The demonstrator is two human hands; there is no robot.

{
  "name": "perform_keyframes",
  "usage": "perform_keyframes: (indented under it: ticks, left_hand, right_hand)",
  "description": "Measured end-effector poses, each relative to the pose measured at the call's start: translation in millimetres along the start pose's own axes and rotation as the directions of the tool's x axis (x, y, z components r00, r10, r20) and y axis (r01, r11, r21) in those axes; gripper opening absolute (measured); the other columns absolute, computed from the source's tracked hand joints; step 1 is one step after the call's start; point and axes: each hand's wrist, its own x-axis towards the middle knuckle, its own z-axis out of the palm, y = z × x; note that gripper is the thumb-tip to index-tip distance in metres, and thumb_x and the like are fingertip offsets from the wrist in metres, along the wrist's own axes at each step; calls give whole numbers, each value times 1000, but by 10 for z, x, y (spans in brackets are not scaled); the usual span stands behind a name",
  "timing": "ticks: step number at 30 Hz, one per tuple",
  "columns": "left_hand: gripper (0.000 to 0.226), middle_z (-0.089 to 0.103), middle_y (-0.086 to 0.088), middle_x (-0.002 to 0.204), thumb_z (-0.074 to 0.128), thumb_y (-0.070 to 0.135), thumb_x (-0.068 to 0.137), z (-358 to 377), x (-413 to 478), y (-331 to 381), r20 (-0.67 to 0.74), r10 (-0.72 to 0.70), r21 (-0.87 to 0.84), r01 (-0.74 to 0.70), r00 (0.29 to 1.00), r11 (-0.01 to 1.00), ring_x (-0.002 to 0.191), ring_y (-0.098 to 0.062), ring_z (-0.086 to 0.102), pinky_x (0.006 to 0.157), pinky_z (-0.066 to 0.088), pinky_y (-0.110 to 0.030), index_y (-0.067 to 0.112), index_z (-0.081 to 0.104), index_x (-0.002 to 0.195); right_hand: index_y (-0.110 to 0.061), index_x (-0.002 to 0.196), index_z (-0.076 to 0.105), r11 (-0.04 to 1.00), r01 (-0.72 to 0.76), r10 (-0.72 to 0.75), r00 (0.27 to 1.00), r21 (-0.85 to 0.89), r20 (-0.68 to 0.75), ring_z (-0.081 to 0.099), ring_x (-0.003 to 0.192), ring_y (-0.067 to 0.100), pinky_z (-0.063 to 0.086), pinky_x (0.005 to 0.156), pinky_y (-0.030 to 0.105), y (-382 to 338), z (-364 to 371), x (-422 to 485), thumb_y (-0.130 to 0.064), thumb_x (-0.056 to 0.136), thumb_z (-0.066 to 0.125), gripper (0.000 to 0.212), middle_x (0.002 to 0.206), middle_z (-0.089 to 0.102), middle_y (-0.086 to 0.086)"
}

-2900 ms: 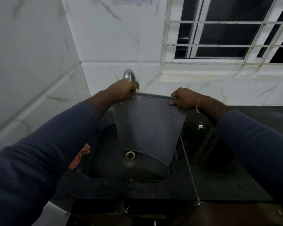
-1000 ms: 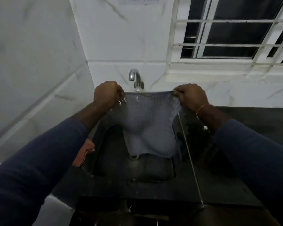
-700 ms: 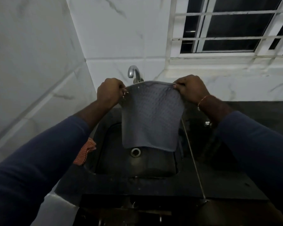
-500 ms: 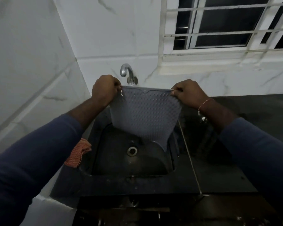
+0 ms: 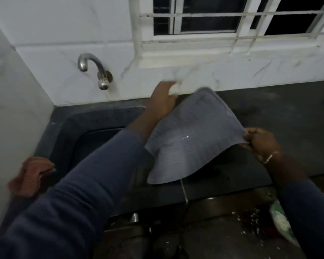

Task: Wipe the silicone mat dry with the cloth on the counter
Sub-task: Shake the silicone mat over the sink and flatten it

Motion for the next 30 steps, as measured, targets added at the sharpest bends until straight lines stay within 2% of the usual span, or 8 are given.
perform_keyframes:
  ticks: [2, 4, 7, 12, 16, 23, 27, 30]
  left_hand:
    - [49, 65, -24, 114, 47, 37, 89, 340, -577, -589, 97, -365, 37, 363, 926, 931, 110, -35, 60, 88, 42, -32, -2, 65, 112]
    - [73, 65, -20, 118, 44, 63, 84, 598, -1239, -1101, 206, -679, 80, 679, 705, 729, 109, -36, 61, 85, 49, -36, 2, 64, 117]
    - [74, 64, -9, 123, 67, 64, 77, 830, -1862, -1251, 364, -813, -267, 887, 454, 376, 108, -26, 64, 92, 53, -41, 8, 62, 125]
    - [59, 65, -13, 120, 75, 41, 81, 975, -1932, -1082, 325, -839, -435, 857, 436, 277, 102, -27, 64, 91, 53, -44, -2, 63, 120]
    - [26, 66, -13, 90, 54, 24, 98, 784, -1603, -751, 115, -762, -181, 768, 637, 615, 80, -25, 59, 63, 44, -32, 2, 66, 91]
    - [28, 59, -12, 75, 48, 15, 99, 449, -587, -130, -103, -409, -78, 403, 907, 912, 65, -17, 51, 61, 40, -28, -2, 58, 79]
    - [26, 68, -6, 89, 52, 24, 98, 496, -606, -23, -136, -424, -224, 389, 895, 893, 76, -14, 61, 66, 48, -27, 2, 66, 97]
    - [19, 65, 3, 90, 58, 28, 96, 850, -1043, -113, 17, -590, -267, 572, 807, 776, 70, -2, 61, 54, 47, -11, 10, 63, 101]
  right_hand:
    - [4, 103, 66, 981, -39, 35, 999, -188, -27, 61, 47, 6, 48, 40, 18, 410, -161, 128, 14, 87, 52, 24, 66, 71, 4]
    - [5, 98, 69, 943, -39, 33, 999, -331, -24, 59, 53, 14, 48, 45, 26, 731, -253, 238, 12, 84, 57, 20, 75, 72, 13]
    - [-4, 85, 68, 909, -79, 97, 995, -408, 24, 56, 66, 22, 47, 43, 27, 898, -319, 352, 6, 86, 58, 14, 92, 66, 19]
    - [-8, 92, 58, 930, -198, 249, 959, -310, 133, 57, 69, 21, 49, 37, 22, 849, -311, 409, -8, 96, 55, 5, 84, 56, 10]
    - [0, 104, 64, 927, -82, 142, 980, -366, 141, 58, 65, 24, 47, 35, 23, 670, -278, 495, -5, 95, 55, 14, 92, 61, 17]
    - [-10, 94, 64, 928, 255, -222, 964, -271, 145, 58, 52, 19, 47, 33, 21, -373, -349, 606, -5, 93, 56, 10, 76, 62, 10]
    - [-15, 99, 69, 928, 291, -287, 957, -232, 53, 58, 54, 15, 46, 35, 21, -460, -742, 642, -14, 92, 60, 11, 77, 64, 6]
    - [-7, 105, 70, 936, 208, -223, 975, -285, -23, 55, 60, 19, 46, 42, 25, 42, -921, 731, -17, 92, 61, 18, 88, 64, 15]
